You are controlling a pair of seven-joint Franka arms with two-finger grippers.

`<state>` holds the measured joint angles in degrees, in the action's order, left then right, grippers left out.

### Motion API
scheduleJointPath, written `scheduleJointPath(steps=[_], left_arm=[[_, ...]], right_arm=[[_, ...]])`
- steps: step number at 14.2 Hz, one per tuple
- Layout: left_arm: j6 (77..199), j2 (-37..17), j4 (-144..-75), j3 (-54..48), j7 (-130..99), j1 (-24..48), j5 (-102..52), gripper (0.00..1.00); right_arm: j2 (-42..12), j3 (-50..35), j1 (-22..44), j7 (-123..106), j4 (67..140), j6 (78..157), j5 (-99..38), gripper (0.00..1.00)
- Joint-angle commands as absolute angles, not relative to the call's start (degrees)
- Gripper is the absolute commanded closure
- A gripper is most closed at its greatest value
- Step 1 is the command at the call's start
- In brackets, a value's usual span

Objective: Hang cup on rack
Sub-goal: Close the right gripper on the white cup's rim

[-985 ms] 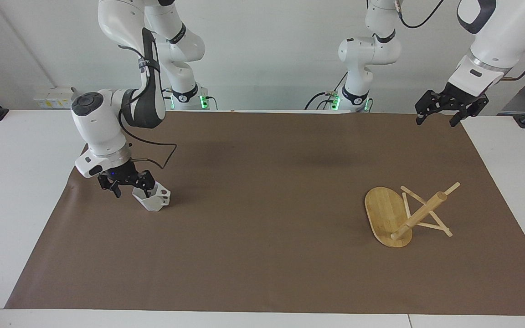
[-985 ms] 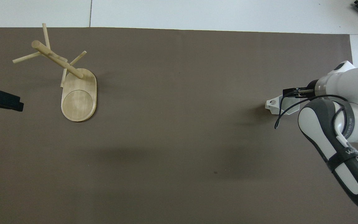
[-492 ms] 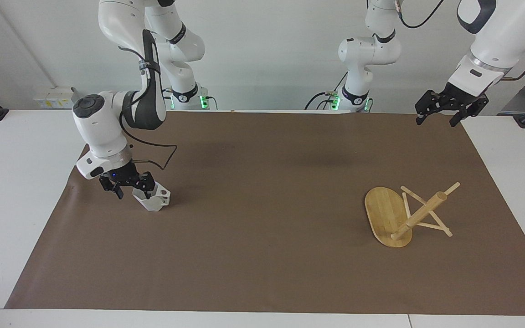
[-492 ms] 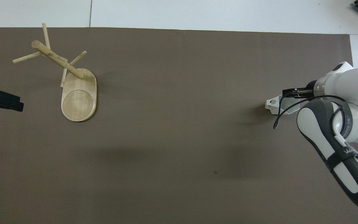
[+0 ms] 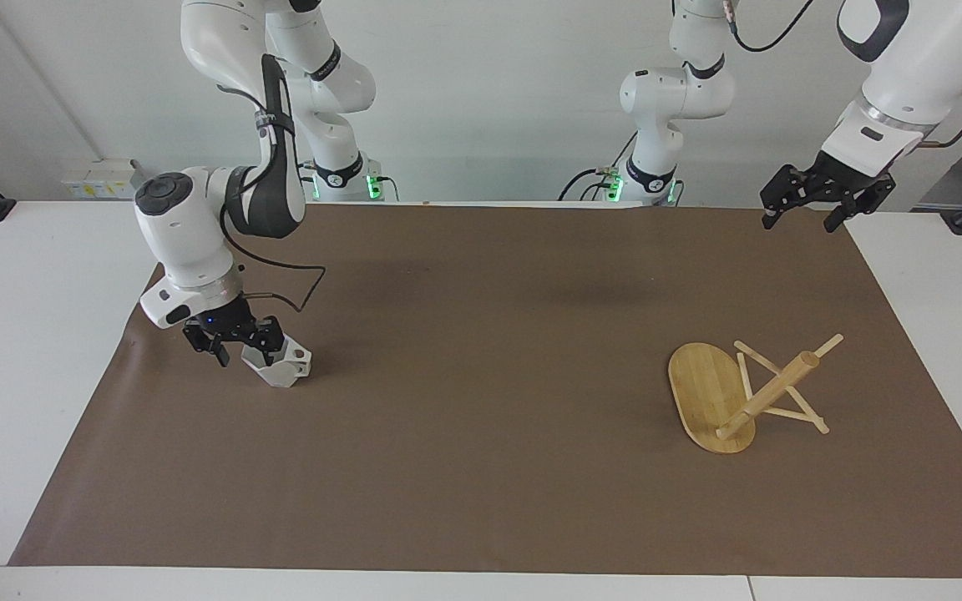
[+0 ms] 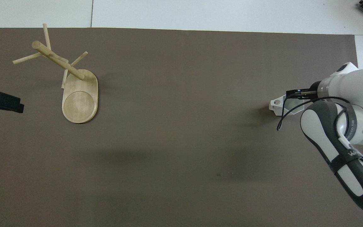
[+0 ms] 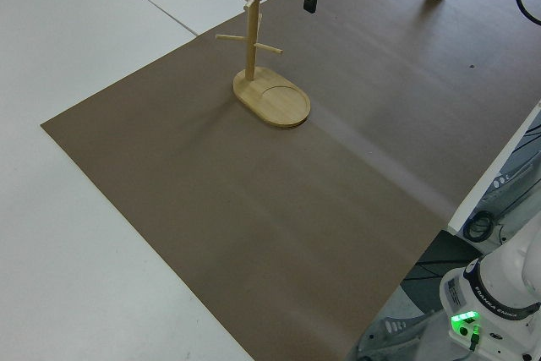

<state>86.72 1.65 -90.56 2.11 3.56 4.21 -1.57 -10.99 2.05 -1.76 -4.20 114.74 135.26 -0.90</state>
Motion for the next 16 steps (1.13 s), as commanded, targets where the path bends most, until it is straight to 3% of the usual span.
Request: scheduleJointPath(steps=[1,4,11,12,16], left_arm=[[86.1,2.1,-91.1,1.8,3.1,3.8,-0.9,0.0],[86.1,2.1,-91.1,1.8,3.1,3.8,-0.9,0.0],[86.1,2.1,-91.1,1.7,3.1,3.8,-0.9,0.0],[86.1,2.1,-91.1,1.8,3.1,3.8,-0.9,0.0],[86.1,2.1,-91.1,1.7,3.1,3.8,-0.9,0.0]], right_arm=[[-10.5,1.8,-2.1,-5.1,117.6,137.0,-0.6,0.32],[-10.3,1.7,-2.1,-5.1,118.2,137.0,-0.6,0.41],[-10.3,1.6,-2.1,-5.1,118.3,136.9,-0.6,0.85],[-10.3,1.2,-2.1,-5.1,118.2,136.9,-0.6,0.97],[-10.3,1.1,-2.1,-5.1,117.8,136.1,-0.6,1.0]])
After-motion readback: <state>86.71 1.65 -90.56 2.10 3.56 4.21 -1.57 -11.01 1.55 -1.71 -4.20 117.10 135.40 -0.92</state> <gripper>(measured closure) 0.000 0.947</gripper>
